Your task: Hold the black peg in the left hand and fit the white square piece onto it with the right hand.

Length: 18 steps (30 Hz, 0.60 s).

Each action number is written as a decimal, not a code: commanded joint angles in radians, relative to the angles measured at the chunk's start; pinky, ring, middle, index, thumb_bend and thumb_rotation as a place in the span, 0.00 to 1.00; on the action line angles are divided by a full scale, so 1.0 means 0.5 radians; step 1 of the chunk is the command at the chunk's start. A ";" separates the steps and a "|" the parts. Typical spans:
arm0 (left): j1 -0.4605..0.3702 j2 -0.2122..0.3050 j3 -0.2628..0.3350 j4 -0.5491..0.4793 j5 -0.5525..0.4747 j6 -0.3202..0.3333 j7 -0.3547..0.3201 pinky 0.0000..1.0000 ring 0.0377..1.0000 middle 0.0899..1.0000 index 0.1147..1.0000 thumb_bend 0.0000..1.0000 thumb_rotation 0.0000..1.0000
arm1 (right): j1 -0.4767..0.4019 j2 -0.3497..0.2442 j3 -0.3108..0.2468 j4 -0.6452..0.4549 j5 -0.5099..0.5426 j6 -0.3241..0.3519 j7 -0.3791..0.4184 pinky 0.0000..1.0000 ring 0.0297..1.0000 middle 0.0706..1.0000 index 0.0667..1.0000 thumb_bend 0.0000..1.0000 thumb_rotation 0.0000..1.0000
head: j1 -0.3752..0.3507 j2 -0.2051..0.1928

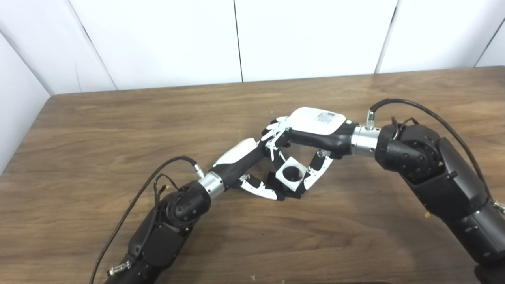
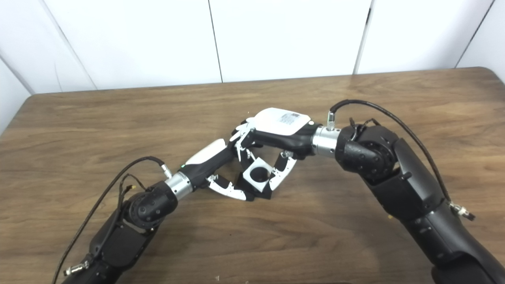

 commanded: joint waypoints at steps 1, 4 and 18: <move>0.026 0.018 -0.044 0.004 0.066 0.031 -0.057 1.00 1.00 0.93 0.42 0.52 0.08 | -0.062 -0.001 -0.001 0.020 -0.014 -0.052 -0.031 0.94 0.90 0.81 0.44 0.52 0.14 | 0.000 0.003; 0.028 0.018 -0.045 0.005 0.067 0.040 -0.059 1.00 1.00 0.93 0.42 0.52 0.08 | -0.077 0.006 -0.003 0.037 -0.011 -0.042 -0.043 0.94 0.90 0.81 0.44 0.52 0.14 | -0.003 0.001; 0.035 0.021 -0.043 -0.014 0.060 0.046 -0.065 1.00 1.00 0.93 0.42 0.52 0.07 | -0.115 0.057 0.009 0.134 -0.077 0.015 -0.057 0.96 0.91 0.82 0.44 0.52 0.14 | -0.002 0.019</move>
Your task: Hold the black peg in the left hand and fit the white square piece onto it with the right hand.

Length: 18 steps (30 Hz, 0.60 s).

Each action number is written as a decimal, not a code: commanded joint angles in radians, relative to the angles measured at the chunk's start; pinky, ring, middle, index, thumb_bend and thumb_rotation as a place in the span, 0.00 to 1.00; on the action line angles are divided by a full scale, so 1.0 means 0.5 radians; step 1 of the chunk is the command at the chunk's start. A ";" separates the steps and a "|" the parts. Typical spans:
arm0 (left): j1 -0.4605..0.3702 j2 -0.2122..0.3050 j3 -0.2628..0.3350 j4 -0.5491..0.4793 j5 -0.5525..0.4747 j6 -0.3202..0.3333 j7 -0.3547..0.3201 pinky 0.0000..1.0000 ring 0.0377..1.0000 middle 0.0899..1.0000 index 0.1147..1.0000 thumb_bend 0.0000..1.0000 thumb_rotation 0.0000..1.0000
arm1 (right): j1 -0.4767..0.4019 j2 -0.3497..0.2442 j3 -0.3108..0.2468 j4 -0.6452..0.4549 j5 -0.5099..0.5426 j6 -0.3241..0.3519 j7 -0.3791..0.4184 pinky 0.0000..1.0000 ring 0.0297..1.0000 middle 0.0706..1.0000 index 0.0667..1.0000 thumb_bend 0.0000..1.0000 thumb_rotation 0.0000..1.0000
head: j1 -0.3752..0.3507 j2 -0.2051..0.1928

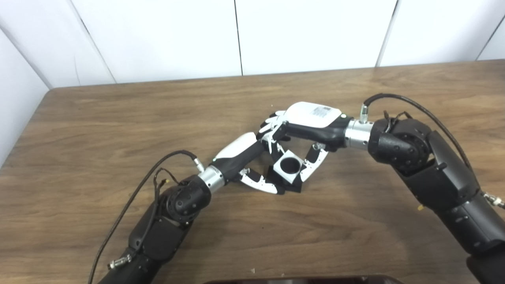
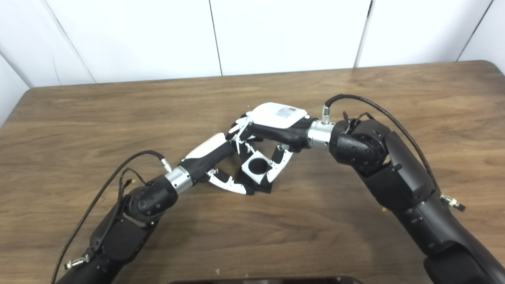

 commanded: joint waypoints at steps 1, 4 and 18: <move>0.031 0.021 -0.040 -0.012 0.057 0.048 -0.069 1.00 1.00 0.93 0.42 0.52 0.07 | -0.088 0.009 -0.012 0.011 -0.021 0.003 -0.034 0.96 0.91 0.82 0.44 0.52 0.14 | 0.001 0.000; 0.031 0.019 -0.044 -0.015 0.057 0.050 -0.071 1.00 1.00 0.93 0.42 0.52 0.07 | -0.078 0.004 -0.010 0.033 -0.043 0.008 -0.036 0.96 0.91 0.82 0.44 0.52 0.14 | 0.007 0.006; 0.032 0.036 -0.046 -0.022 0.062 0.063 -0.075 1.00 1.00 0.93 0.42 0.52 0.08 | -0.097 -0.084 0.033 0.024 -0.171 0.250 0.133 1.00 0.97 0.94 0.79 0.93 0.43 | -0.007 0.009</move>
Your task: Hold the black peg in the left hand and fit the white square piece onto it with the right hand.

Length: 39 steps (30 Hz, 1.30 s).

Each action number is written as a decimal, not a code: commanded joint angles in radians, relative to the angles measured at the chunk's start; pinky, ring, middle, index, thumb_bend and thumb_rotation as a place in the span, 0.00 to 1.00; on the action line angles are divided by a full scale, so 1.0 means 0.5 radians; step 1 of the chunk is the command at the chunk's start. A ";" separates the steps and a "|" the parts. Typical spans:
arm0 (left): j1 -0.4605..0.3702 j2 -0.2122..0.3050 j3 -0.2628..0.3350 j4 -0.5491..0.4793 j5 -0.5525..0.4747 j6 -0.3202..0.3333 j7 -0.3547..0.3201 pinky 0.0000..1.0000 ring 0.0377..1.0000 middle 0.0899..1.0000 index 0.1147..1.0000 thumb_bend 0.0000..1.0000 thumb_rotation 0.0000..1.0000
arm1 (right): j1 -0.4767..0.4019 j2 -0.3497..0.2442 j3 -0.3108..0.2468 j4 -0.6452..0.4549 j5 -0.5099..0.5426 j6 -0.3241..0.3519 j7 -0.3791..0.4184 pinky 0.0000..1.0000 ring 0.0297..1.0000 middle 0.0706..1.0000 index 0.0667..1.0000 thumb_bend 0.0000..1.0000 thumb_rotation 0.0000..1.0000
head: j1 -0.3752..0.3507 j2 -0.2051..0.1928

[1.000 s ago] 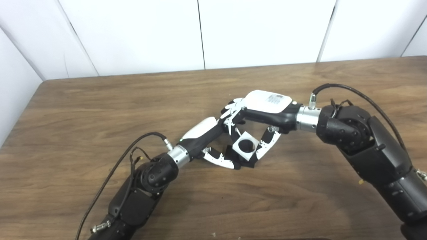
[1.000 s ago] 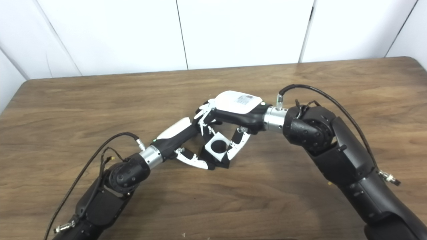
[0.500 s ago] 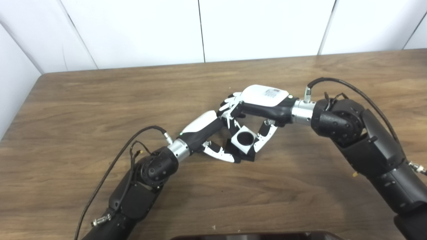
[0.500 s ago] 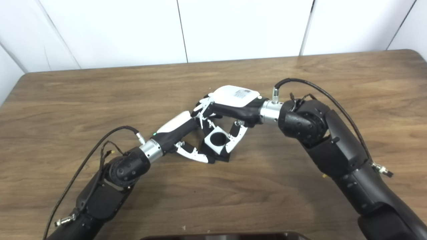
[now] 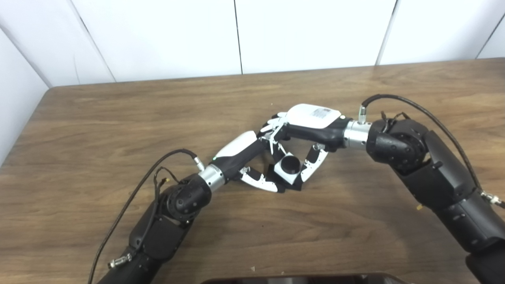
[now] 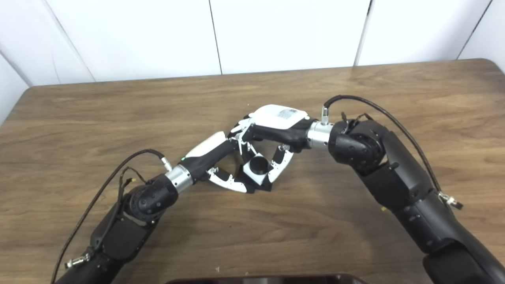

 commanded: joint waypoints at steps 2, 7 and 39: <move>0.025 0.039 -0.041 -0.004 0.060 0.043 -0.077 1.00 1.00 0.93 0.42 0.52 0.07 | -0.100 -0.091 -0.017 -0.051 -0.088 0.132 0.085 0.98 0.99 0.97 0.90 0.99 0.48 | -0.005 0.002; 0.019 0.041 -0.042 -0.001 0.058 0.029 -0.070 1.00 1.00 0.93 0.42 0.52 0.07 | -0.102 -0.108 -0.019 -0.065 -0.091 0.164 0.133 0.97 1.00 0.99 0.94 1.00 0.48 | -0.005 0.003; 0.001 0.057 -0.033 0.064 0.055 -0.014 -0.061 1.00 1.00 0.93 0.42 0.52 0.07 | -0.421 -0.374 -0.412 -0.206 0.272 0.509 0.254 0.94 0.99 0.98 0.94 1.00 0.43 | -0.076 -0.024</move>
